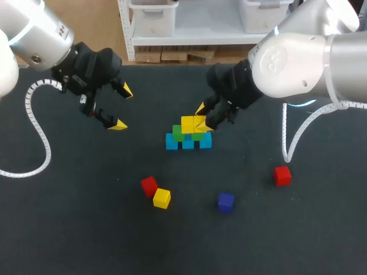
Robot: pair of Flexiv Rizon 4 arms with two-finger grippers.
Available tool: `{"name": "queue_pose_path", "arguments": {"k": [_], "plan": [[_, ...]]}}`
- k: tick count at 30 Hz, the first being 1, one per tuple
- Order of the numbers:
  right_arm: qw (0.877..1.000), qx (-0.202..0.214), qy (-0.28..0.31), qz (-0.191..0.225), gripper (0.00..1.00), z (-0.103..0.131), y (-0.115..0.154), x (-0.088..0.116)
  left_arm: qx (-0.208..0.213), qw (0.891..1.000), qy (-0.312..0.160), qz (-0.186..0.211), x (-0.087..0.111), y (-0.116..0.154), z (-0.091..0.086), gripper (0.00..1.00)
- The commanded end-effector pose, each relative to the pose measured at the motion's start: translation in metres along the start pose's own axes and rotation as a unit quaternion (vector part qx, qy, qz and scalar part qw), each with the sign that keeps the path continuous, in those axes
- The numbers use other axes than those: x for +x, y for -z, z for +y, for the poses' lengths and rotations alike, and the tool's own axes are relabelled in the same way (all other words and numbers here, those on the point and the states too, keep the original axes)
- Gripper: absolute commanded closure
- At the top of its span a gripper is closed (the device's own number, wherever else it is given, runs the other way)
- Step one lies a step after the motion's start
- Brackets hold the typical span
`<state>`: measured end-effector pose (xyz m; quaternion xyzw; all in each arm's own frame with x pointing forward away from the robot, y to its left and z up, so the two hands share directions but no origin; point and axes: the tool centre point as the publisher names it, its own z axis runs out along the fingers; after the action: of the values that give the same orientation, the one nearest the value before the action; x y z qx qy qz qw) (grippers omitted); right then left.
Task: Place the blue cubes, place green cubes on the blue cubes, place the yellow cubes on the green cubes, then place the red cubes on the yellow cubes, and place purple cube on the red cubes.
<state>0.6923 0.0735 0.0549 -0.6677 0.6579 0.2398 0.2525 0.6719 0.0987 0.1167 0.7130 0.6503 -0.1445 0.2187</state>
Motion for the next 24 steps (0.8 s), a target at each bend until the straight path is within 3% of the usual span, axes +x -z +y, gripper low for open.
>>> {"name": "queue_pose_path", "arguments": {"k": [1,9,24], "plan": [[1.000,-0.001,-0.001,0.000,0.00,-0.001,0.000,0.000,0.001,1.000,0.000,0.001,0.000,0.000,0.001,0.00],[1.000,0.005,-0.010,-0.001,0.00,-0.001,0.009,0.003,0.001,1.000,0.000,0.001,0.000,0.000,0.001,0.00],[0.998,0.046,-0.030,-0.016,0.00,-0.002,0.078,0.030,0.001,1.000,0.000,0.001,0.000,0.000,0.001,0.00]]}}
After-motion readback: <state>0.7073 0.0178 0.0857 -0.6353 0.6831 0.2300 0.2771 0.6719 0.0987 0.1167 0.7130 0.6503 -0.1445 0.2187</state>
